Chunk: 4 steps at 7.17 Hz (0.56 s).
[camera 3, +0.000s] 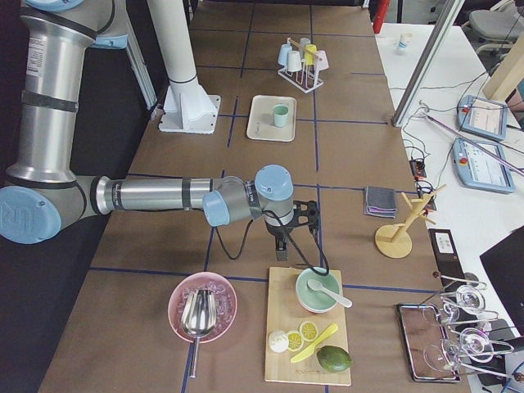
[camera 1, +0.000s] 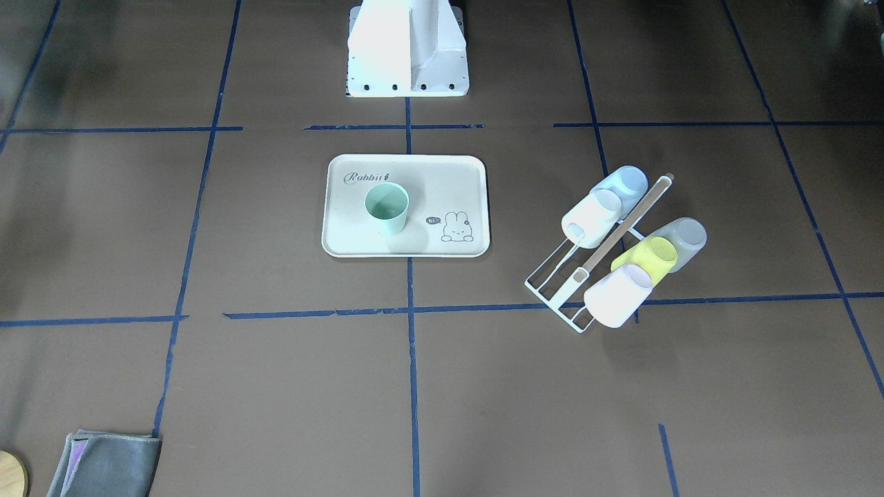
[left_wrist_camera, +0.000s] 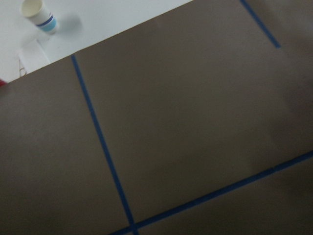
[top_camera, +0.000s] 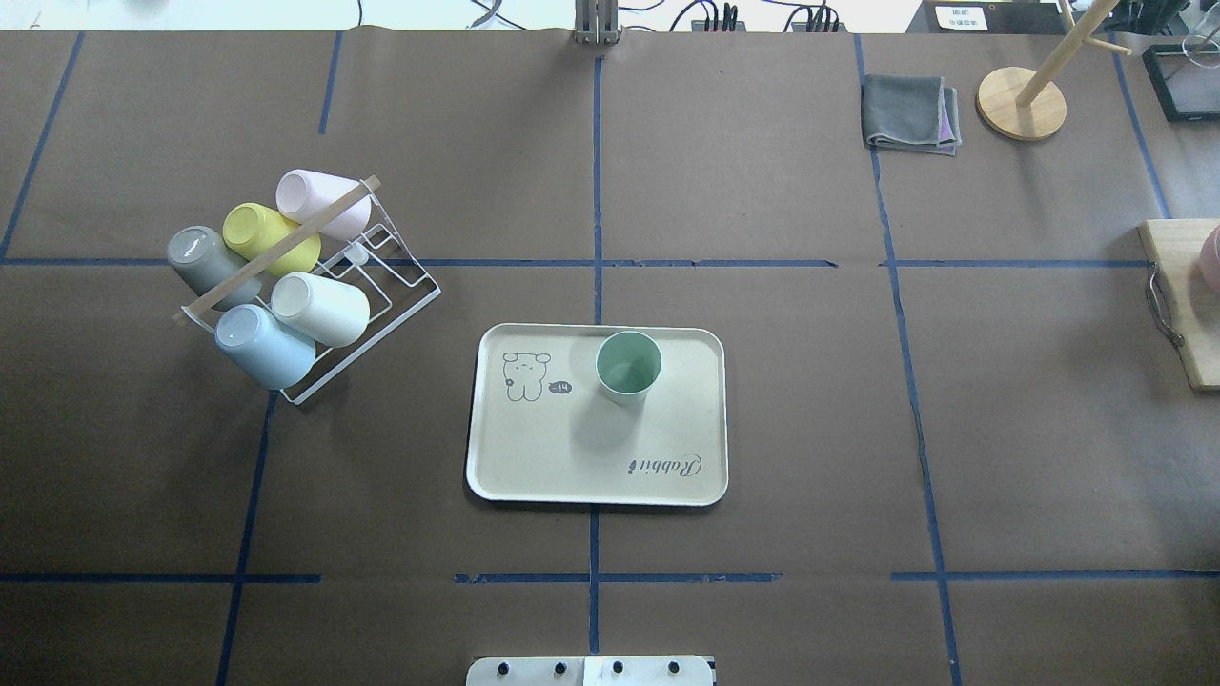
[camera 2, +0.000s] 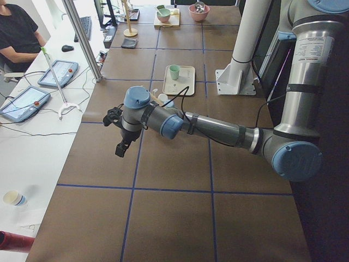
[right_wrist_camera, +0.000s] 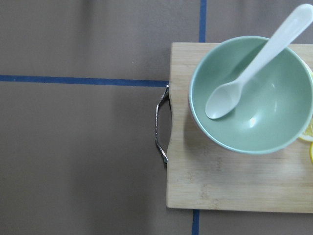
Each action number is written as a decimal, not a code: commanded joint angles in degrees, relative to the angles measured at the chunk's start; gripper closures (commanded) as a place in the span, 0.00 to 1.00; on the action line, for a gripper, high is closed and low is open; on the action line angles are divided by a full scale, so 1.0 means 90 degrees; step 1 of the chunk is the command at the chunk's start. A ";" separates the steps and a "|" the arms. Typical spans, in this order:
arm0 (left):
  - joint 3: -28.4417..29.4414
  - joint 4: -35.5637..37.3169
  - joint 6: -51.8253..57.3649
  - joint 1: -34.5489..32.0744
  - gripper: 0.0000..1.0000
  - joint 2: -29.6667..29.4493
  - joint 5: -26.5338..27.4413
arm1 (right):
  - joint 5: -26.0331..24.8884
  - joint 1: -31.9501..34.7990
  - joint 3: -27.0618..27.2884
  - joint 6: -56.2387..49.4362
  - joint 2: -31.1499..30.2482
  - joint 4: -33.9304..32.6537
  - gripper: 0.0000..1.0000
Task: Pick up and place green cup on tray
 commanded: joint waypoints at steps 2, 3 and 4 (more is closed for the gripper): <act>0.0294 0.1160 0.0413 -0.0429 0.00 0.0682 -0.0867 | 0.0154 0.0175 -0.0011 -0.0114 -0.0236 -0.0069 0.00; 0.0323 0.1190 0.0365 -0.0429 0.00 0.0754 -0.0877 | 0.0154 0.0165 -0.0012 -0.0114 -0.0265 -0.0079 0.00; 0.0275 0.1306 0.0355 -0.0439 0.00 0.0754 -0.0916 | 0.0144 0.0175 -0.0012 -0.0114 -0.0304 -0.0079 0.00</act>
